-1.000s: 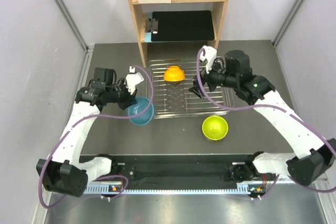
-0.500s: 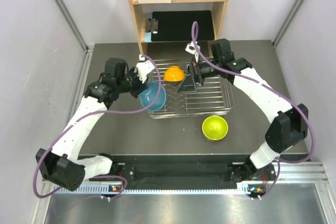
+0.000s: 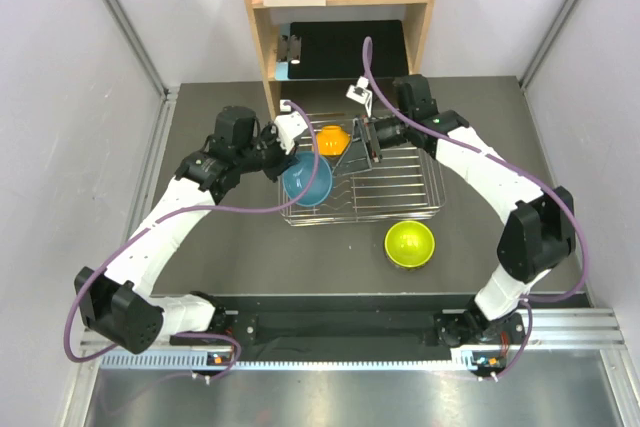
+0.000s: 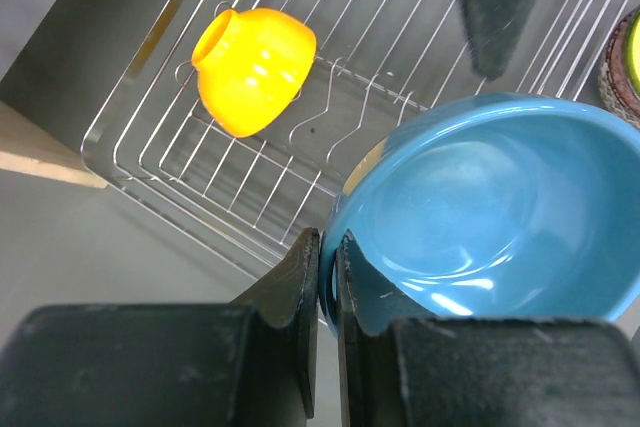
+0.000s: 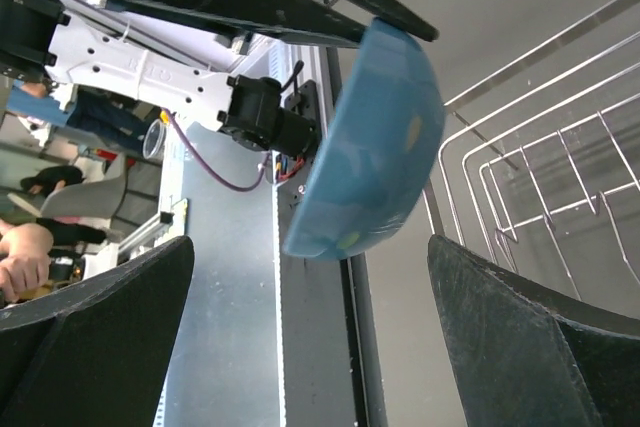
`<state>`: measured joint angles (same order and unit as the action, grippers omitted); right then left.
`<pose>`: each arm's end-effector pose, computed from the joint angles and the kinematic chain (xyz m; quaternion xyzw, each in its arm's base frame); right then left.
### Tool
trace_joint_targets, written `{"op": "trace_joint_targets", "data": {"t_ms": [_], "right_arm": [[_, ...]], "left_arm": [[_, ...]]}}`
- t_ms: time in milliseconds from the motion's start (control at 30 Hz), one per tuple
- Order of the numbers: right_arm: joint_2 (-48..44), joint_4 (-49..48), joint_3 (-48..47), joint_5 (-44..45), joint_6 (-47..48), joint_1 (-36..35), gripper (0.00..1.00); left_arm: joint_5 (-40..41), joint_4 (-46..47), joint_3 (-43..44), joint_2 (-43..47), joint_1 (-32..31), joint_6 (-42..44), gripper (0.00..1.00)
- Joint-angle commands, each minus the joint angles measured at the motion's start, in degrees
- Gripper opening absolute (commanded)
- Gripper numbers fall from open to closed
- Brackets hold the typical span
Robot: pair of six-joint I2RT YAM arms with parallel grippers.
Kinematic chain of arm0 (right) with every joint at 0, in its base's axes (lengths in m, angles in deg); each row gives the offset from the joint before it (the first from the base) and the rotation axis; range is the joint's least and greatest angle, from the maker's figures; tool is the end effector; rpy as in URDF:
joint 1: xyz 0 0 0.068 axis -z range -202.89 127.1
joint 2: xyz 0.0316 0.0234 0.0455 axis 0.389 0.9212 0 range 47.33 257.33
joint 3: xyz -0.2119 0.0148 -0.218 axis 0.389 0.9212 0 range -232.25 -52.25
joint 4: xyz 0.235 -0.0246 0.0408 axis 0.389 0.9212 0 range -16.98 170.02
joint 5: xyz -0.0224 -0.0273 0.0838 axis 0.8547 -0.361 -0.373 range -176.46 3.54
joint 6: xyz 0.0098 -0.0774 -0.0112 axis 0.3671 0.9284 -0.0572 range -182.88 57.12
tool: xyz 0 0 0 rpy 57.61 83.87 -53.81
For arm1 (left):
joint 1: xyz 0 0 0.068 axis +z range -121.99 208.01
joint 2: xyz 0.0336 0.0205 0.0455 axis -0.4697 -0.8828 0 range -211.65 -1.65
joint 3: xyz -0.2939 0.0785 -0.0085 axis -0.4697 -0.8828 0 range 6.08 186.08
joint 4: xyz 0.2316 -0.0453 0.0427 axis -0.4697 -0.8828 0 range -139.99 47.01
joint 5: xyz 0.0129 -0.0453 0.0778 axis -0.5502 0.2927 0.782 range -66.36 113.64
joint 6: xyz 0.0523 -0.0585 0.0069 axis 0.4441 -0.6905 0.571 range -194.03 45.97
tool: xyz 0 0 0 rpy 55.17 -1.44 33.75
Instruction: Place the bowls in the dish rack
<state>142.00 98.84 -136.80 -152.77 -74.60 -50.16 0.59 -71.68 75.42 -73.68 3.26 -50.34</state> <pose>0.2871 0.2176 0.3698 -0.3472 0.7053 0.5862 0.1961 0.2334 -0.1367 0.3741 0.4398 0.7391 -0.1787 0.4780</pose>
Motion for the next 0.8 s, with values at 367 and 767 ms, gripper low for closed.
{"op": "trace_joint_targets", "data": {"t_ms": [367,767], "right_arm": [[6.9,-1.9,-4.7,-4.1,-0.6,-2.5,1.00],[8.0,-1.8,-6.0,-7.3,-1.5,-4.8,0.93]], "left_arm": [[-3.0,3.9,3.8,1.3,-1.3,-2.9,0.00],[3.5,7.1,1.5,1.7,-2.5,-2.6,0.00]]}}
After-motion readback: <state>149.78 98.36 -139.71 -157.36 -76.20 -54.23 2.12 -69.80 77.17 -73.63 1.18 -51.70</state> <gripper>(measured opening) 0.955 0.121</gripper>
